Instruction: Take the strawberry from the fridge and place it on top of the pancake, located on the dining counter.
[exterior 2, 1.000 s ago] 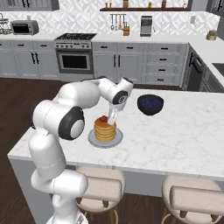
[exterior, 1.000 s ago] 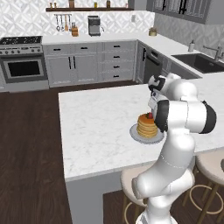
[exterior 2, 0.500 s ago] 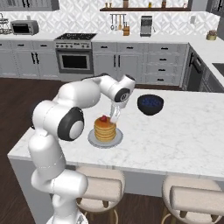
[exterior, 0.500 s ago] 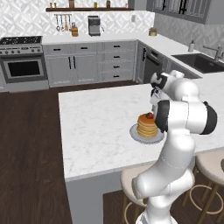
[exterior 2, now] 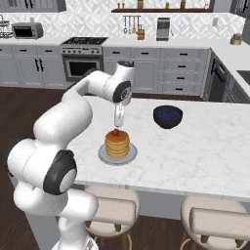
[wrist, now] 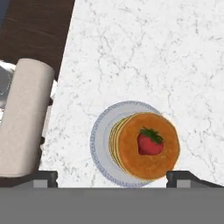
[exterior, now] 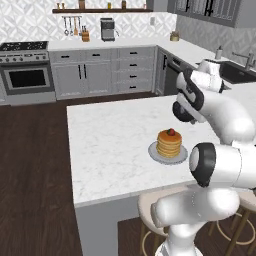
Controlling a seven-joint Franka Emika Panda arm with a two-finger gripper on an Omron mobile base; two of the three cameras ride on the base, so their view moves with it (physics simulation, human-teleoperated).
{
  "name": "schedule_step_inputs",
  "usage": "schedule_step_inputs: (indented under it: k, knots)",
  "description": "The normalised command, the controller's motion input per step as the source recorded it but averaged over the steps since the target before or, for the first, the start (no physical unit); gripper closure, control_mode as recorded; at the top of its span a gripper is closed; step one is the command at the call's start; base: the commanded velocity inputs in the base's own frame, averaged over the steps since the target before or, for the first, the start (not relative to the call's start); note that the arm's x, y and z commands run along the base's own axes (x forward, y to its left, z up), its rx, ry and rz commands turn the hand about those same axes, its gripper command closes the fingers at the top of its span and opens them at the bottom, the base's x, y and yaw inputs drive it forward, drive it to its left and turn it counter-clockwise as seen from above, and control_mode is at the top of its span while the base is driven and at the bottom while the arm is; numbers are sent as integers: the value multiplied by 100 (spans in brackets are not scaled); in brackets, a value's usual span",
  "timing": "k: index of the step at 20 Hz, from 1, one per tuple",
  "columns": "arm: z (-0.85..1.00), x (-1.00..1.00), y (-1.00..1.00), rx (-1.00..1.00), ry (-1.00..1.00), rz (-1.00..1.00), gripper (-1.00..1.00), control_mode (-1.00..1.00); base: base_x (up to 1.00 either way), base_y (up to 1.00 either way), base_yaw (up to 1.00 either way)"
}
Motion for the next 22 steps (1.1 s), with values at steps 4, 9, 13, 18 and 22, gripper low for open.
schedule_step_inputs:
  k: [4,9,13,18,22]
  knots:
    - [86,-100,48,-12,-30,6,-100,-100,0,0,0]
    - [71,-100,51,-8,-28,20,-100,-100,0,0,0]
    - [44,-100,81,-14,-13,29,-100,-100,0,0,0]
    - [10,-99,100,-19,0,37,-100,-100,0,0,0]
    - [-8,-62,100,-34,-3,27,-100,-100,0,0,0]
